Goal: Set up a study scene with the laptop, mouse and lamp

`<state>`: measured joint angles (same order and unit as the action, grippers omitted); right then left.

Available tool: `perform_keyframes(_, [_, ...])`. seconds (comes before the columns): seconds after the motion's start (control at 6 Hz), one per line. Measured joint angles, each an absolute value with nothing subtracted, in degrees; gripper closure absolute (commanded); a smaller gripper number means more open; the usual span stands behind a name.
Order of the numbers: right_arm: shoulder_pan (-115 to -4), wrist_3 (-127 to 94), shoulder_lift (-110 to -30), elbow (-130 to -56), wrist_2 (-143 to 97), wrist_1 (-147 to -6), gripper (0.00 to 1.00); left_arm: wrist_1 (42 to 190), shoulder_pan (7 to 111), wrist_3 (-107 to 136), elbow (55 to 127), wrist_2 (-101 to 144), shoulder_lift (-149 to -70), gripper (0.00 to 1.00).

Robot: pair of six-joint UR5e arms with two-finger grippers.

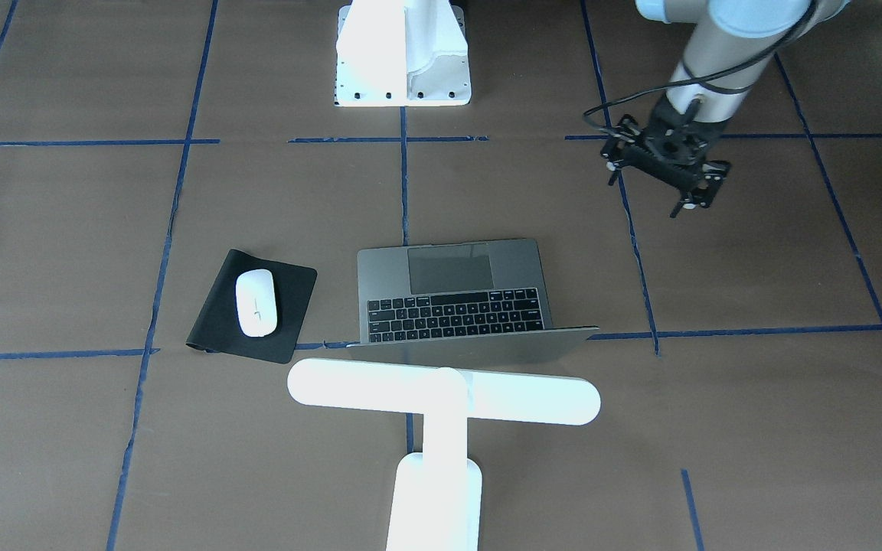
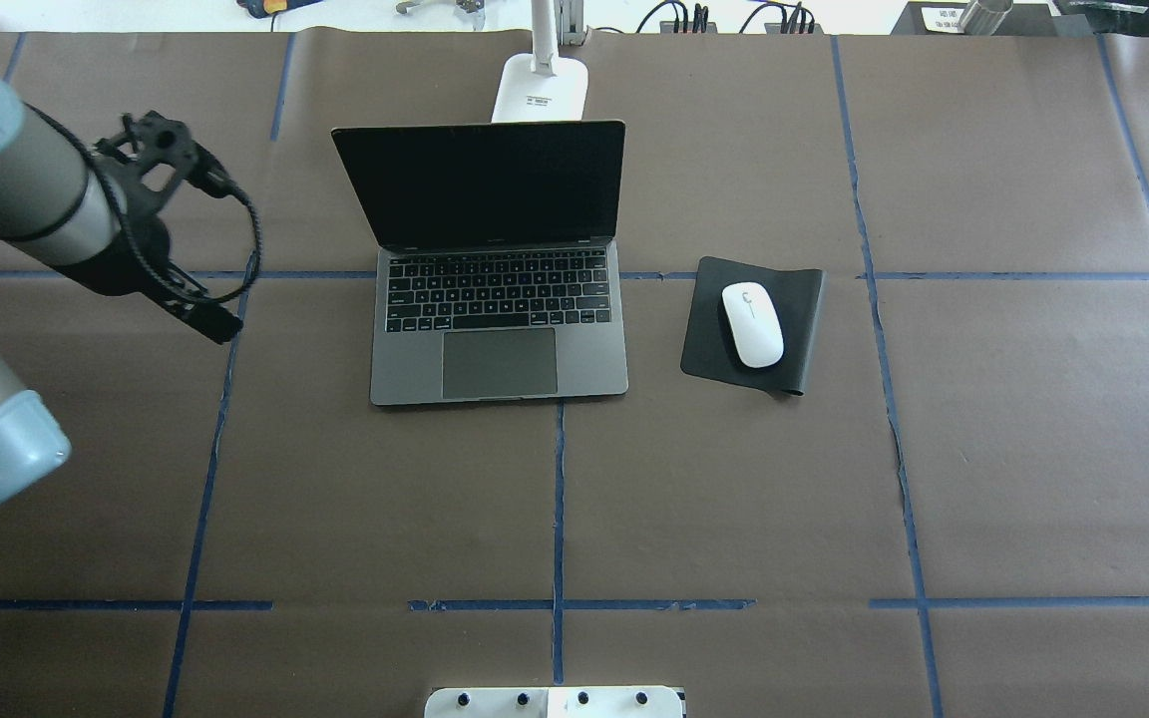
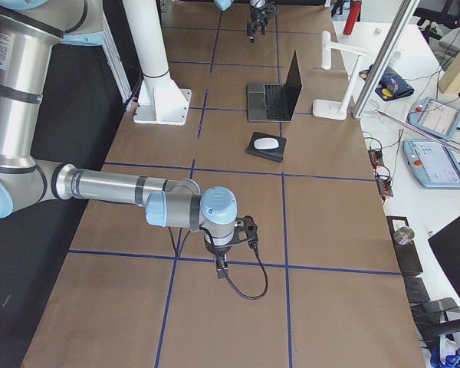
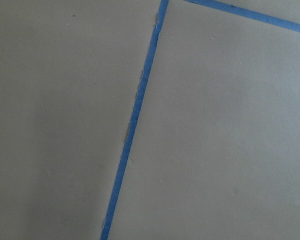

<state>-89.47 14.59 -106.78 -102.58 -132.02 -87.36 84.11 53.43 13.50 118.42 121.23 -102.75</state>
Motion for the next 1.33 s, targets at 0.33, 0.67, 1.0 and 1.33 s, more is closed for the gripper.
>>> perform_keyframes(0.33, [-89.5, 13.3, -106.3, -102.6, -131.9, -87.3, 0.00, 84.1, 68.3, 6.8, 118.5, 131.3, -89.4, 0.00])
perform_keyframes(0.67, [-89.5, 11.7, -105.3, -102.5, -131.6, -87.3, 0.00, 84.6, 78.4, 5.6, 115.5, 133.4, -81.2, 0.00])
perform_keyframes(1.0, [-89.5, 11.9, -105.1, -102.7, -131.7, -87.1, 0.00, 85.4, 86.1, -4.1, 108.9, 132.7, -79.5, 0.00])
perform_keyframes(1.33, [-89.5, 11.8, -105.2, -102.6, -131.9, -87.3, 0.00, 85.4, 89.5, -9.1, 104.7, 132.7, -78.6, 0.00])
